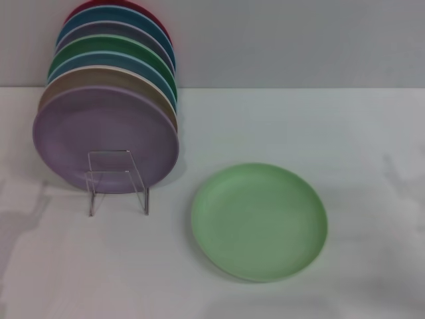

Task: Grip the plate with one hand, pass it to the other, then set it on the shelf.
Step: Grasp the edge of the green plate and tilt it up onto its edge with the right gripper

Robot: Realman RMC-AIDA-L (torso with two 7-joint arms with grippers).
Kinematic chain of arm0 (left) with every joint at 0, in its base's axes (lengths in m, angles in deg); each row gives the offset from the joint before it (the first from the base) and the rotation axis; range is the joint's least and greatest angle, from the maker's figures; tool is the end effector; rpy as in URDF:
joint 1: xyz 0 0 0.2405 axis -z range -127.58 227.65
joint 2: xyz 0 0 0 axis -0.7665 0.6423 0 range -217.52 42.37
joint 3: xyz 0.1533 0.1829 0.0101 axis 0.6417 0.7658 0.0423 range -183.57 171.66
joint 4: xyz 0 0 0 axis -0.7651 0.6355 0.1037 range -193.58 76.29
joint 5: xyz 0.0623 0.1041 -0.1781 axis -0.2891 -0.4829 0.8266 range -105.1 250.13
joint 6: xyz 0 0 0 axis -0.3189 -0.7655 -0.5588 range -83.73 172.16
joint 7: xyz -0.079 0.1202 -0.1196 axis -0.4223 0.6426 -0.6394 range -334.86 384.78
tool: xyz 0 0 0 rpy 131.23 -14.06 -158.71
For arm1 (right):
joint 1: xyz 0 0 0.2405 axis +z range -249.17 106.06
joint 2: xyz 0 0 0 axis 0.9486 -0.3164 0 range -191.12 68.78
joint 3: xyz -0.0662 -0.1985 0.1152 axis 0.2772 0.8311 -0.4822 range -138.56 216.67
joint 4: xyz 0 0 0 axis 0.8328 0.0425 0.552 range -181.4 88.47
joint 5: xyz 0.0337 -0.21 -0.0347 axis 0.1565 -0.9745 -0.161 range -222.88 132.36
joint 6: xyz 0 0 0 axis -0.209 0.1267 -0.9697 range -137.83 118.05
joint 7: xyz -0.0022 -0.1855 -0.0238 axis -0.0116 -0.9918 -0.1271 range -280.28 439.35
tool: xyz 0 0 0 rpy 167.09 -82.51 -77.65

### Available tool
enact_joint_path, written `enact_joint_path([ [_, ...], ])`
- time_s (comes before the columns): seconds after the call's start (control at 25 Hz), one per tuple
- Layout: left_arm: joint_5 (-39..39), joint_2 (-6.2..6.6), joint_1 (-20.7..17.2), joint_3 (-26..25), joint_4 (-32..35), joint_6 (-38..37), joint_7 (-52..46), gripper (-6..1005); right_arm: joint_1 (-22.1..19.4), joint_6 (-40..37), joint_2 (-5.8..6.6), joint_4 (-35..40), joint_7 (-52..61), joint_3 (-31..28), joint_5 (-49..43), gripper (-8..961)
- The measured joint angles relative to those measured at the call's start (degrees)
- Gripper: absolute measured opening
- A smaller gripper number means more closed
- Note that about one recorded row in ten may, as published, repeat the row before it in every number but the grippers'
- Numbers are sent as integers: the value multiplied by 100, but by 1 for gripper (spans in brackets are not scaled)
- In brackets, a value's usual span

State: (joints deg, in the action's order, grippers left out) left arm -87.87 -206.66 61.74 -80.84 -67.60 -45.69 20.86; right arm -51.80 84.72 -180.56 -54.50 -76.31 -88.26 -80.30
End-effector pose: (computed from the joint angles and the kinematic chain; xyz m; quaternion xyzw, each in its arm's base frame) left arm -0.3224 0.2882 0.0398 -0.6464 -0.1068 -0.3328 0.6782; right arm 0.2819 0.3216 0.0568 -0.6541 0.1119 0.4651 0.5859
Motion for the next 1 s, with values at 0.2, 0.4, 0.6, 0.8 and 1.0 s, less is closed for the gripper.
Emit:
enact_joint_path([
  [0.2, 27, 0, -3, 0, 0, 45, 3, 809, 67, -1593, -1, -1566, 954, 703, -174, 830],
  [0.4, 30, 0, 25, -5, 0, 109, 31, 809, -402, -5953, 116, -5566, 4850, 2468, -2271, 829],
  [0.6, 40, 0, 99, -12, 0, 176, 47, 809, -396, -7190, 193, -7377, 9263, 2582, -6406, 828],
  [0.8, 43, 12, 152, -29, -1, 282, 49, 809, -165, -5464, 177, -8359, 12751, 2199, -9011, 828],
  [1.0, 52, 26, 208, -151, 0, 449, 49, 809, 585, -2539, 313, -7963, 13796, 1349, -9610, 827],
])
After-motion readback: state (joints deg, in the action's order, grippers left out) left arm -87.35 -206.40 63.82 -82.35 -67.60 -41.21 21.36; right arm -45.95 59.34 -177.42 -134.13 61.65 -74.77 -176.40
